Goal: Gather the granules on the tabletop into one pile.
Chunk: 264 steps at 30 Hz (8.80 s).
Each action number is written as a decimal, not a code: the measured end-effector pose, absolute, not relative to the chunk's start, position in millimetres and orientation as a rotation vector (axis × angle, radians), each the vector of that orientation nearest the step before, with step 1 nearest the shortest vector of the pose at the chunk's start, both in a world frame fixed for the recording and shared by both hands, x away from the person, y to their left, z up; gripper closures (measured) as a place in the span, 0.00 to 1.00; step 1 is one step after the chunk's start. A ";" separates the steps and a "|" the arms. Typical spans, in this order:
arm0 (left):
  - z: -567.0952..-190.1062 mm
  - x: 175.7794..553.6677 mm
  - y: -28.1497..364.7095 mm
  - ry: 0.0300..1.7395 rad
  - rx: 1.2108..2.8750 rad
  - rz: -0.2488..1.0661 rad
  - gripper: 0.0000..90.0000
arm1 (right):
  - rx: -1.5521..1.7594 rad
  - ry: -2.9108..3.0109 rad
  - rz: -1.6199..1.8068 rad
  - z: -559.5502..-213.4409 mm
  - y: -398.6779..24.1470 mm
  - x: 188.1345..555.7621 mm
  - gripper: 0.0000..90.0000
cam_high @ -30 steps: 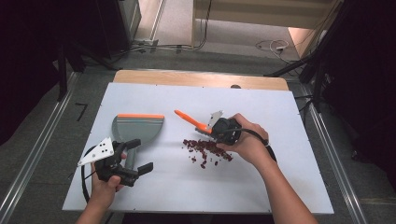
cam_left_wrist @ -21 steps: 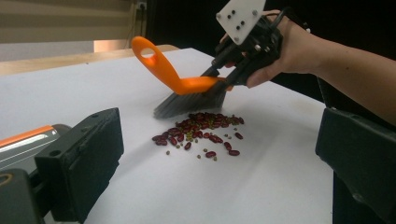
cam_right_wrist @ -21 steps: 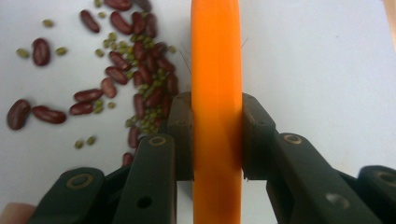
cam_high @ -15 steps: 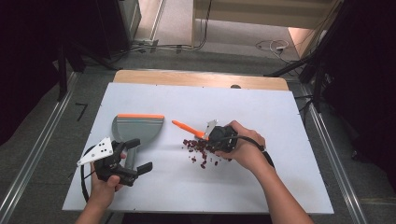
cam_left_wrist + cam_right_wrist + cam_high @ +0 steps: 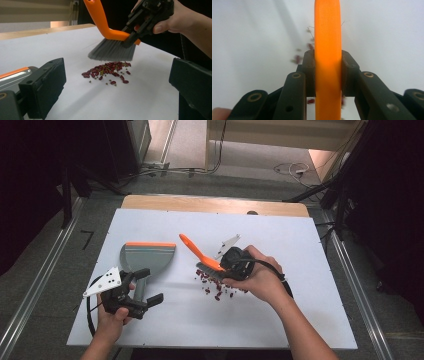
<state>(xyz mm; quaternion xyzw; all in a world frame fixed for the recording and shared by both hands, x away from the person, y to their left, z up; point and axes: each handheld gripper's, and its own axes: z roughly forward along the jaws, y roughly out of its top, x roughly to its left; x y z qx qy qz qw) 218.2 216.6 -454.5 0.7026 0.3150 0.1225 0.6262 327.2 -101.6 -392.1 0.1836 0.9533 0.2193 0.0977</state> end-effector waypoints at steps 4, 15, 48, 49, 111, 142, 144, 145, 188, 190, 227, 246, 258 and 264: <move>-454.0 217.6 217.8 0.722 1.610 0.284 0.02 | 0.558 2.919 0.685 -400.4 -88.8 326.6 0.76; -453.8 217.6 219.6 0.724 1.604 0.284 0.02 | 0.777 3.098 0.677 -433.2 -74.7 344.9 0.76; -454.3 217.7 216.8 0.729 1.608 0.281 0.02 | 0.388 3.156 0.629 -421.5 -148.7 353.2 0.76; -454.3 217.6 216.9 0.730 1.609 0.281 0.02 | 0.342 3.178 0.615 -422.9 -148.9 352.2 0.76; -453.8 217.5 221.3 0.726 1.600 0.283 0.02 | 1.407 2.921 0.877 -448.3 -82.3 392.1 0.76; -454.4 217.6 217.5 0.727 1.609 0.280 0.02 | 1.577 2.775 0.814 -444.9 -168.7 388.0 0.76; -454.3 217.6 217.7 0.727 1.609 0.281 0.02 | 1.580 2.772 0.808 -444.6 -171.6 387.9 0.76; -454.3 217.7 217.9 0.727 1.610 0.281 0.02 | 1.572 2.771 0.807 -444.7 -173.1 387.7 0.76; -454.4 218.2 216.5 0.726 1.612 0.281 0.02 | 1.767 2.590 0.876 -440.8 -168.4 389.8 0.76; -454.3 218.1 216.8 0.726 1.613 0.280 0.02 | 1.757 2.587 0.901 -434.8 -172.4 388.7 0.77; -454.2 218.1 217.1 0.727 1.613 0.283 0.02 | 1.192 2.497 0.479 -428.7 -152.7 371.8 0.76; -454.5 218.4 216.9 0.728 1.612 0.283 0.02 | 1.226 2.464 0.550 -419.0 -169.0 367.5 0.76; -455.3 219.5 217.8 0.733 1.613 0.289 0.02 | 1.247 2.359 0.834 -411.5 -220.7 345.3 0.76; -455.3 219.5 218.0 0.739 1.608 0.301 0.02 | 1.271 2.287 0.966 -414.0 -252.3 327.4 0.76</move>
